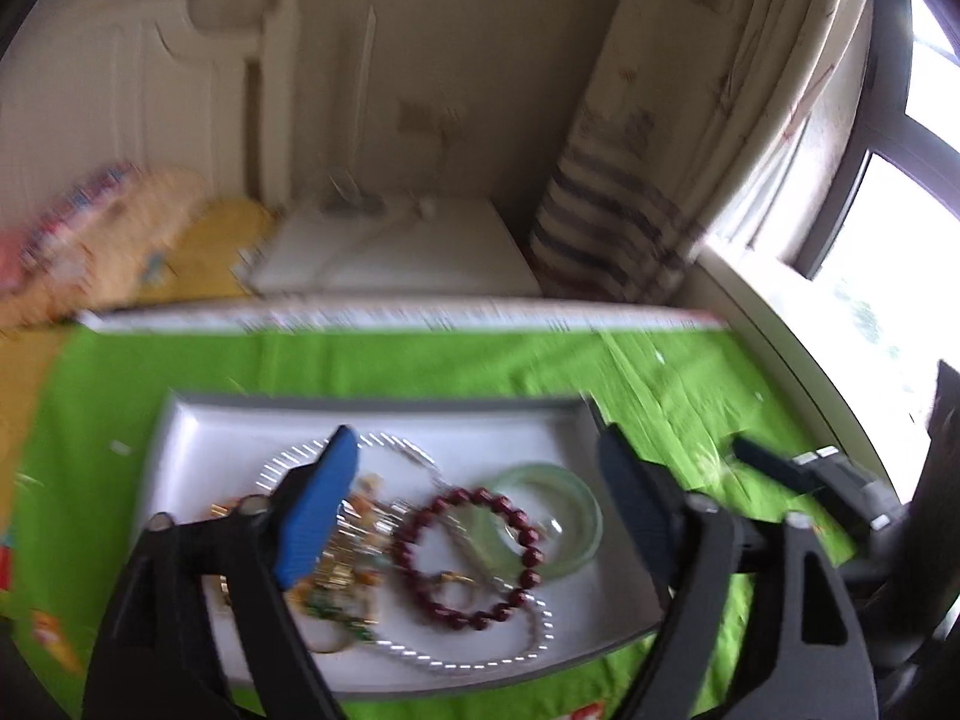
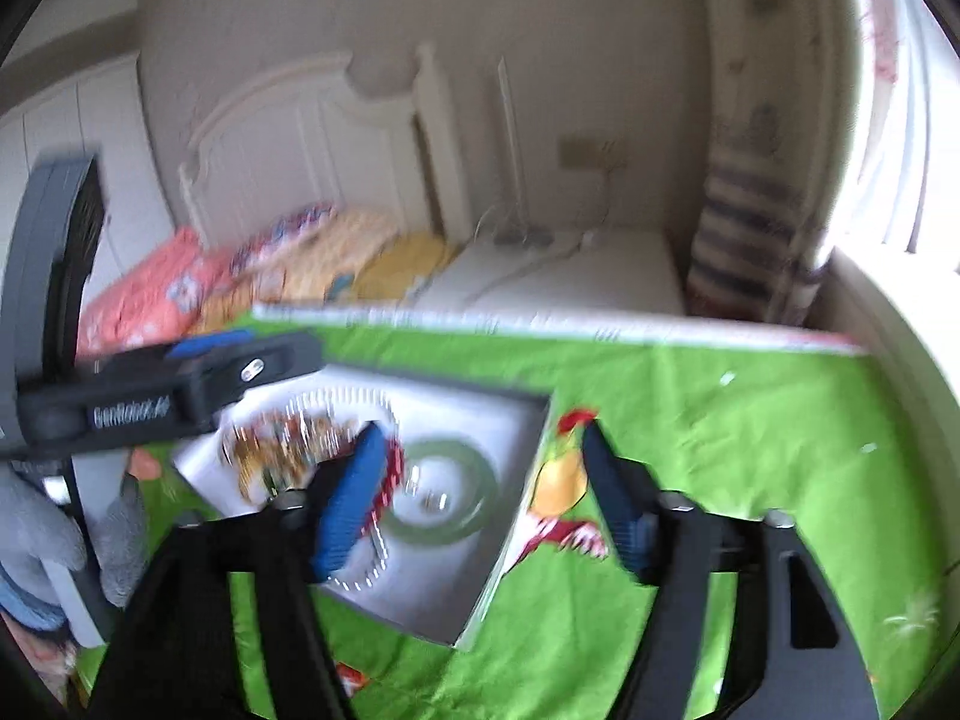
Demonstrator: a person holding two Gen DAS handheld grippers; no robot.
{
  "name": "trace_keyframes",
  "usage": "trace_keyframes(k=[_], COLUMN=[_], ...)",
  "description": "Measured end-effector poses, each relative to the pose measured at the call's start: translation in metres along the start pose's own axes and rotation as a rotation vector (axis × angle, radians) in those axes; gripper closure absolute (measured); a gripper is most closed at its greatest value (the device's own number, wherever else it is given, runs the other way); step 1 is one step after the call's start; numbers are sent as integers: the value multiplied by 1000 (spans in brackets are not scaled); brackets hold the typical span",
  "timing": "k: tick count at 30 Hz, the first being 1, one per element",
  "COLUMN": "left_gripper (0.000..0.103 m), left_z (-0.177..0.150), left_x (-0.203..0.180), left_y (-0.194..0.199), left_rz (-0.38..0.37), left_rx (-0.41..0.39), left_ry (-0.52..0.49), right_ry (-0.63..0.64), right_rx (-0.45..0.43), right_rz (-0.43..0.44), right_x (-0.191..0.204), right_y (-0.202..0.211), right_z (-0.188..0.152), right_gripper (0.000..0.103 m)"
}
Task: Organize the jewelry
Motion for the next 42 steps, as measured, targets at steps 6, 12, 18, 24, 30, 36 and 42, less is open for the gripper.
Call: trace_keyframes(k=[6, 12, 18, 24, 30, 36, 42], left_gripper=[2, 2, 2, 2, 2, 2, 2], left_z=[28, 2, -60, -107, -123, -128, -130], left_x=[38, 56, 59, 66, 73, 84, 83], left_y=[82, 121, 99, 62, 42, 35, 33], left_rz=[215, 294, 302, 301, 282, 262, 246], left_rx=[-271, -330, -233, -130, -64, -16, -3], left_ry=[54, 14, -34, -32, -19, 24, 27], right_ry=[39, -9, -108, -150, -152, -136, -90], right_rx=[-205, -292, -146, -60, -28, 11, 100], right_rz=[-62, -133, -174, -227, -266, -277, -309], right_x=[24, 42, 49, 41, 33, 34, 39], right_y=[72, 90, 45, 11, -5, -12, -25], right_z=[35, 9, -46, -81, -97, -101, -108], right_gripper=[16, 16, 16, 16, 16, 16, 16])
Point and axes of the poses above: each gripper's, at about its wrist camera, not at the fingertips, and y roughly against the way its jaws point, x to its left, z to its top, the point moved 9 cm from there along -y, roughly the way its jaws point, and after that the axes turned 12 degrees about z, right-handed, at the moved point
